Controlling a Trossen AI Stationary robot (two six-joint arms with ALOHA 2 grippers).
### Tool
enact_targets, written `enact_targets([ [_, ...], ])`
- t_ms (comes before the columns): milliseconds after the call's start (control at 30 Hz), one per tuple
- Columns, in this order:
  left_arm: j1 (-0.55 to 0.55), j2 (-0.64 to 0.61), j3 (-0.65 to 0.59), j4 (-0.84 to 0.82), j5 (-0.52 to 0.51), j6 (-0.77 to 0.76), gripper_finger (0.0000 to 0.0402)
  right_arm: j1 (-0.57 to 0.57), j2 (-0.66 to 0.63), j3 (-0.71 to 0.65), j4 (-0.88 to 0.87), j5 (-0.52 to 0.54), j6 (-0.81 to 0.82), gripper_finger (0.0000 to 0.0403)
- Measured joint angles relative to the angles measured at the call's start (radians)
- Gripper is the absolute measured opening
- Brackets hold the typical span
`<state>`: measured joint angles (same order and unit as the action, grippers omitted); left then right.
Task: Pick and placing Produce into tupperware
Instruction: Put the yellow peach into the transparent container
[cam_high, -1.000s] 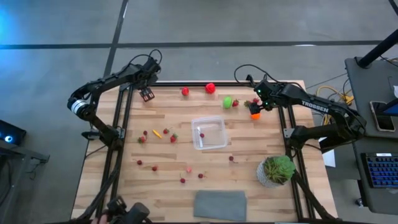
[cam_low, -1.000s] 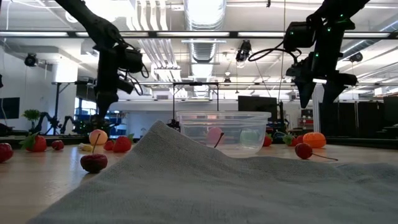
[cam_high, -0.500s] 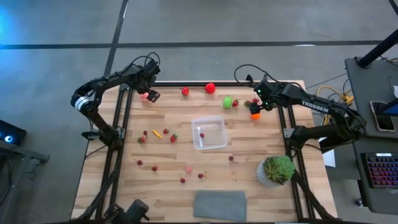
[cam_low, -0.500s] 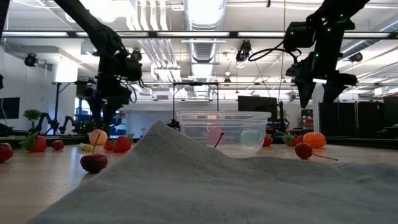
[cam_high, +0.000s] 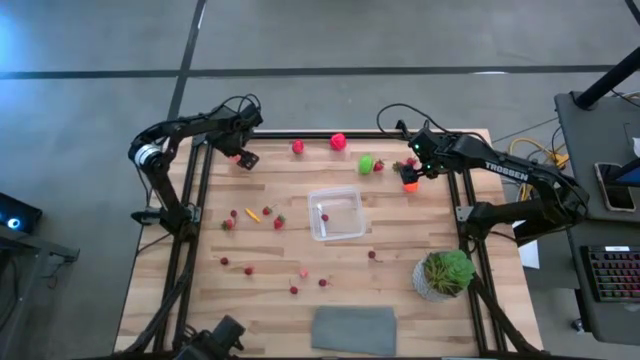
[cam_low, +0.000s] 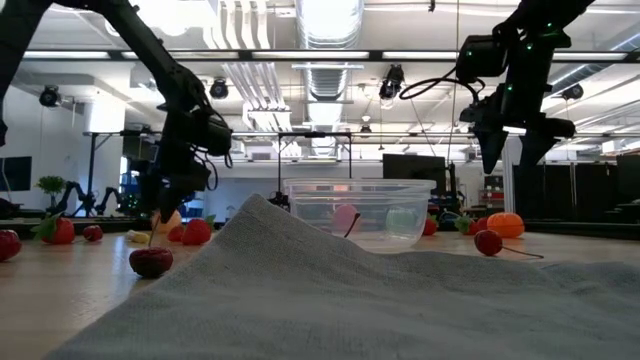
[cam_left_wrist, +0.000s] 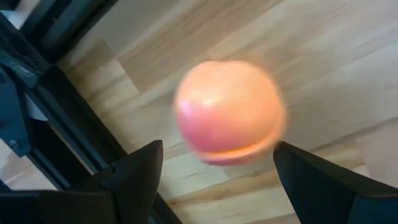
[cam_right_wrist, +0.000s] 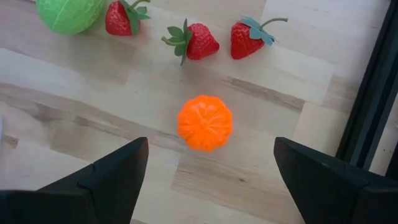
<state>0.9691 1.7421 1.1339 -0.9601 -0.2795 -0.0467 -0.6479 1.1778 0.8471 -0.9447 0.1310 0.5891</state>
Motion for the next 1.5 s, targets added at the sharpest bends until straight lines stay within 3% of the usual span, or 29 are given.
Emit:
enact_targets([
  [467,0.0,-0.01,0.0,0.128,-0.002,0.155,0.029,0.0,0.0,0.0,-0.001,0.0,0.006,0.0338],
  [1333,0.0,0.052,-0.001,0.204,-0.001,0.212,0.0289,0.0,0.0,0.0,-0.001,0.0,0.04,0.0338],
  [1500,0.0,0.051,-0.001,0.201,-0.002,0.212,0.0261,0.0,0.0,0.0,-0.001,0.0,0.04,0.0338],
])
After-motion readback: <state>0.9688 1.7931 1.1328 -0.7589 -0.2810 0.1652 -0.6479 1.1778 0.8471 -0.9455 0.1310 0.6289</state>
